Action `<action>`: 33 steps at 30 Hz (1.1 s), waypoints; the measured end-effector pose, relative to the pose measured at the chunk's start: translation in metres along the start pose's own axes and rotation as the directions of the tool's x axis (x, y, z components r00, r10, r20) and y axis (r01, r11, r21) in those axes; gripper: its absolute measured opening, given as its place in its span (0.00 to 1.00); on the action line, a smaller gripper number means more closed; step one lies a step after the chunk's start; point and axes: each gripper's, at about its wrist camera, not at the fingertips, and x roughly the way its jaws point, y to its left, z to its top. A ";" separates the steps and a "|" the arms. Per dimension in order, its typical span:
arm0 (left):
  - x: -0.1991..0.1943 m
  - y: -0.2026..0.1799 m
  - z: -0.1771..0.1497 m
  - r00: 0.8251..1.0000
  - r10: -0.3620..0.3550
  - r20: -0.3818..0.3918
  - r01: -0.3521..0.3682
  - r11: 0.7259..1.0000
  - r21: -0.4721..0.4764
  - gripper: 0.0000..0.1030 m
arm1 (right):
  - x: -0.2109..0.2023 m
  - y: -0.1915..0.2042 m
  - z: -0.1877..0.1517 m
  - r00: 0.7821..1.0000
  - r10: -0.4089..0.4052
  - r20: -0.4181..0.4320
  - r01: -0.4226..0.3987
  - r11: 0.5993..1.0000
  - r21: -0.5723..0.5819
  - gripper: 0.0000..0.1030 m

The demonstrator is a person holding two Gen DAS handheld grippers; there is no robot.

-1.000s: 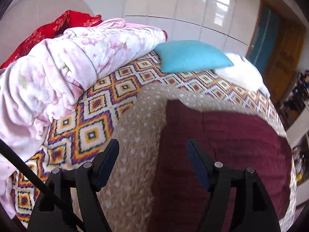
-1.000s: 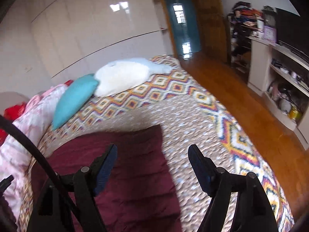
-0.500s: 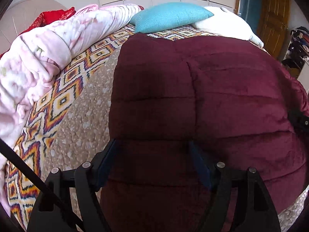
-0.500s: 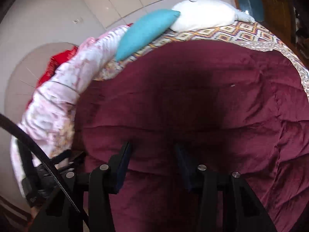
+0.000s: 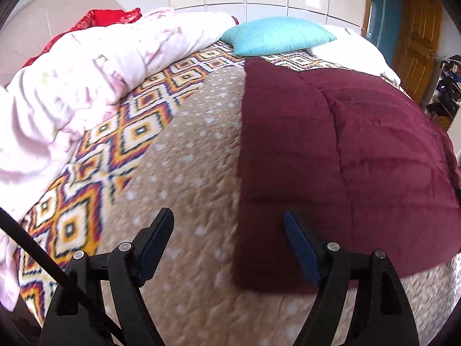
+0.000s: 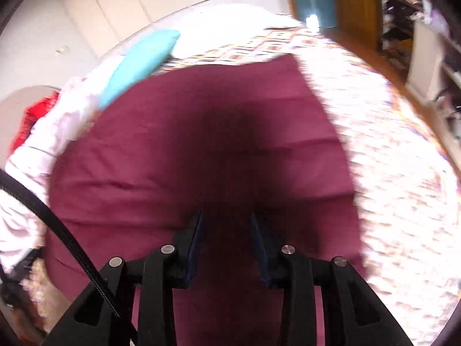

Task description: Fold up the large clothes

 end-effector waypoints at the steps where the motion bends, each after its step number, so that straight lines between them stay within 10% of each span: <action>1: -0.009 0.002 -0.006 1.000 0.005 0.009 -0.005 1.000 0.001 0.76 | -0.007 -0.007 -0.004 1.000 -0.001 0.002 0.001 1.000 0.001 0.34; 7: -0.042 0.005 -0.029 0.999 -0.009 0.052 0.009 1.000 0.002 0.76 | -0.064 -0.008 -0.042 0.986 -0.146 0.083 0.156 0.980 -0.128 0.55; 21: -0.065 -0.038 -0.091 0.997 -0.057 0.052 0.057 0.998 0.012 0.76 | -0.093 0.013 -0.133 1.000 0.018 0.025 -0.015 0.993 -0.118 0.58; 33: -0.024 -0.068 -0.146 0.995 -0.070 -0.068 0.071 0.997 0.018 0.76 | -0.087 0.038 -0.179 0.999 -0.017 0.046 0.025 0.984 -0.177 0.61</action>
